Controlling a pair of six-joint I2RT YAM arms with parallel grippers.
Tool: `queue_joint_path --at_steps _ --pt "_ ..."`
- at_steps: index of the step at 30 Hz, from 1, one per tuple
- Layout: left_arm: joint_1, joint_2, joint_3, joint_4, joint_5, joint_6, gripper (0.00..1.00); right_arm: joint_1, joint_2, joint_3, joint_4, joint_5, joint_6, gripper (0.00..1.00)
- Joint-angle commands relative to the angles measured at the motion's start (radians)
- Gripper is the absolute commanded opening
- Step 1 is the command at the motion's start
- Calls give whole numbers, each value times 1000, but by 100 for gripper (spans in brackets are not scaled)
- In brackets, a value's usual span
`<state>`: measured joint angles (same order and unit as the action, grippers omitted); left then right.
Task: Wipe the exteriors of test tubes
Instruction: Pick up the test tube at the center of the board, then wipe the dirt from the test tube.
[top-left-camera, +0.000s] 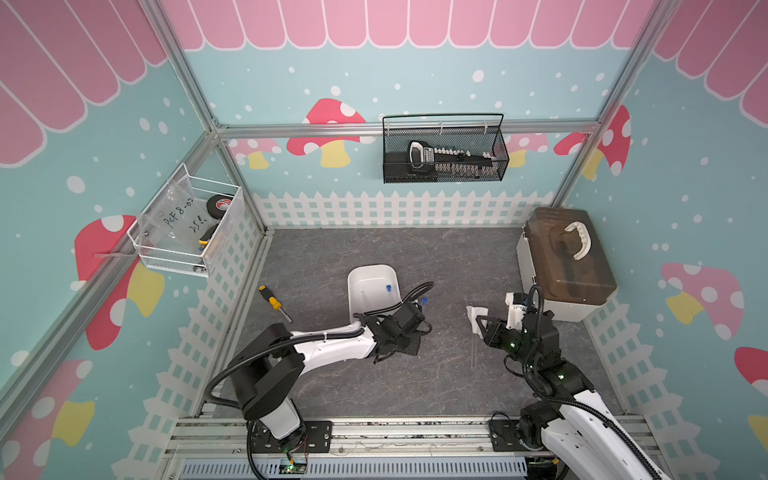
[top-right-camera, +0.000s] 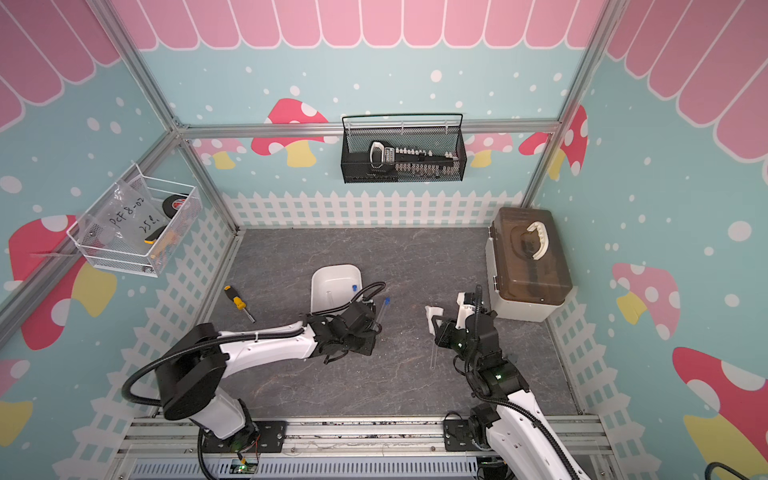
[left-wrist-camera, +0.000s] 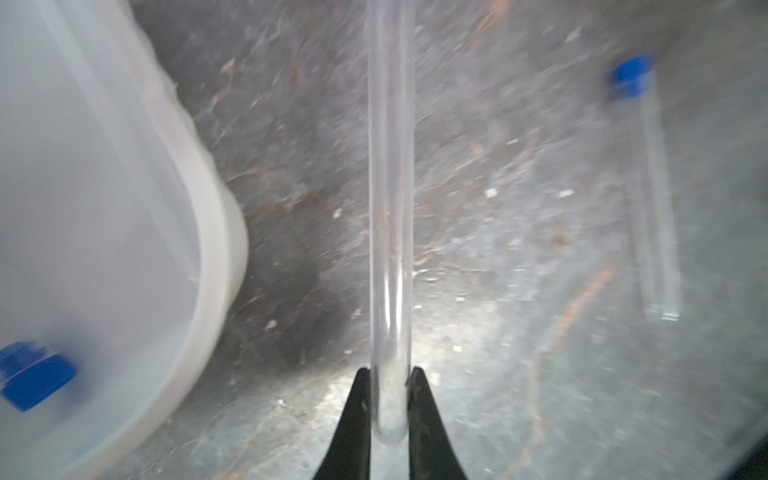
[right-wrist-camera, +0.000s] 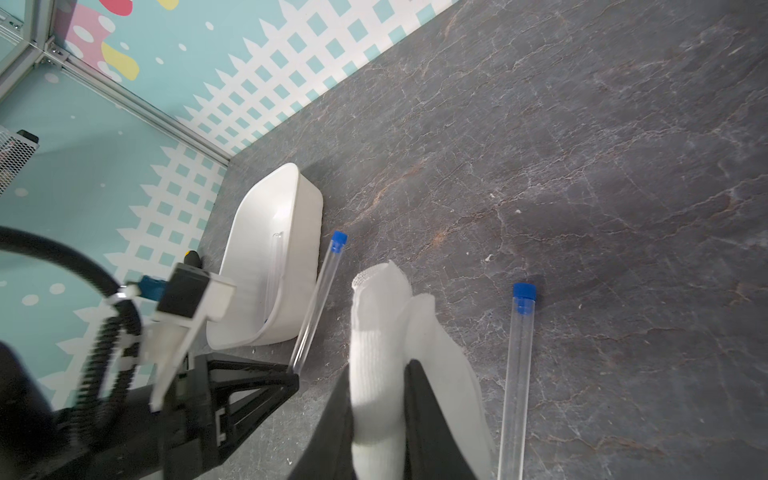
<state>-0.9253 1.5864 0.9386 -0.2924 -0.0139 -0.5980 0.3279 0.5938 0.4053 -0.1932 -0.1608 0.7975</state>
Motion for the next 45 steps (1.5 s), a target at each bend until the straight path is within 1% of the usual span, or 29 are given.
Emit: queue_joint_path --at_steps 1,3,5,7,9,12,15,17,22,23,25,28,35,40,45 --pt "35 -104 -98 235 177 -55 11 -4 -23 26 -16 -30 3 19" --pt "63 -166 -197 395 269 -116 11 -4 -37 31 -18 -48 -1 19" --pt "80 -218 -283 538 324 -161 12 -4 -51 37 -27 -61 -6 19" --pt "86 -263 -346 637 337 -184 12 -3 -62 45 -42 -74 -15 19" --pt "89 -293 -393 700 356 -190 13 -4 -65 55 -47 -101 -24 19" --pt "106 -303 -444 842 419 -235 14 -3 -46 72 -39 -166 -34 19" --pt "140 -262 -505 1080 497 -339 14 -3 -15 98 -11 -247 -40 19" --pt "160 -202 -536 1267 543 -417 14 -2 1 119 12 -291 -40 19" --pt "166 -19 -545 1657 618 -575 12 -3 23 193 55 -368 -40 19" --pt "166 17 -536 1708 627 -606 12 -2 30 207 77 -388 -33 19" --pt "155 45 -506 1711 648 -609 12 -3 44 229 131 -427 -7 20" --pt "140 33 -489 1701 641 -574 14 -1 73 252 205 -465 38 20" --pt "129 -30 -480 1568 622 -508 15 14 161 254 473 -516 173 20" --pt "120 -90 -483 1411 575 -430 15 78 232 274 615 -509 223 20" --pt "119 -127 -459 1286 557 -374 15 184 290 317 629 -467 190 20"
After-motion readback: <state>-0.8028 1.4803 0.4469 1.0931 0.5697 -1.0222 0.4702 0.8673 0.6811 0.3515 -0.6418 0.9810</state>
